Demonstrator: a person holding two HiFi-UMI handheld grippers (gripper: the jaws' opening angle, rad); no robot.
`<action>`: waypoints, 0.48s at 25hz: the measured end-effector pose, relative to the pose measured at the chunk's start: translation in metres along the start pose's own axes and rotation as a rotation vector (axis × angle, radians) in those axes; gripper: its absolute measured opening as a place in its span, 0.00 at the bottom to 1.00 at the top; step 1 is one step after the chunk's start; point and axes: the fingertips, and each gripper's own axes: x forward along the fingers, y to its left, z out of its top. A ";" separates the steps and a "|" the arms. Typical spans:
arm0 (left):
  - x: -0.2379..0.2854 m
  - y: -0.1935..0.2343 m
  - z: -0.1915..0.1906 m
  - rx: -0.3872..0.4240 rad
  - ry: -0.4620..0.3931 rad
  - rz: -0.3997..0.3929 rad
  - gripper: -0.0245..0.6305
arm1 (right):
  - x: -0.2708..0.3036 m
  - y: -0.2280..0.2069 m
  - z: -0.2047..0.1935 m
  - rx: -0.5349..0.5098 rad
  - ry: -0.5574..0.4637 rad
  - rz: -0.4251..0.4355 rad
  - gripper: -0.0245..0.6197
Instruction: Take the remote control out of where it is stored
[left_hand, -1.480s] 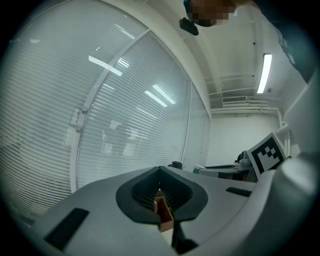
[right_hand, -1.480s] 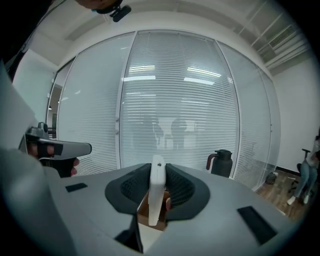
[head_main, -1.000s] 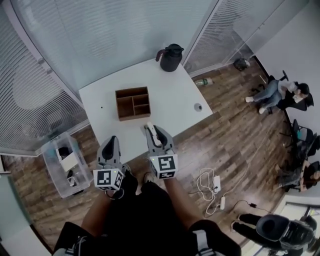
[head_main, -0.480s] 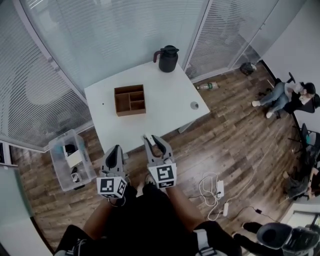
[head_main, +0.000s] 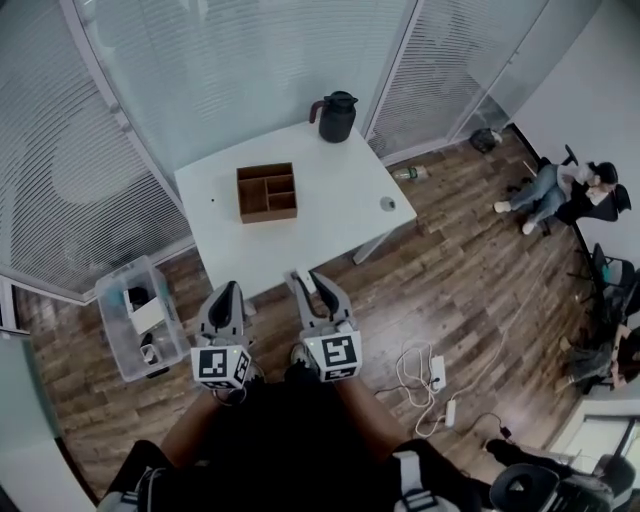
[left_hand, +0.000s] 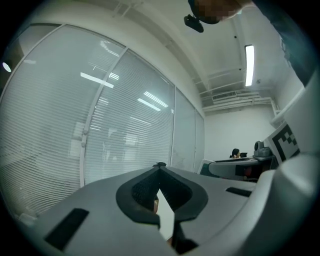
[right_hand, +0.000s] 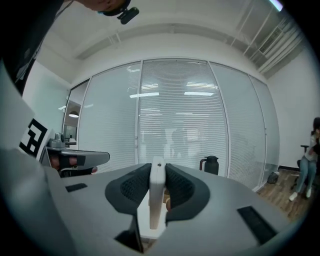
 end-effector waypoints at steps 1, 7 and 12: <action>-0.004 0.002 0.000 -0.006 -0.001 -0.005 0.04 | -0.003 0.005 -0.001 0.014 0.001 -0.008 0.18; -0.009 0.008 0.002 -0.015 -0.014 -0.056 0.04 | -0.007 0.034 0.000 0.029 0.015 -0.018 0.18; -0.017 0.010 -0.005 -0.031 -0.007 -0.067 0.04 | -0.014 0.043 -0.006 0.012 0.017 -0.033 0.18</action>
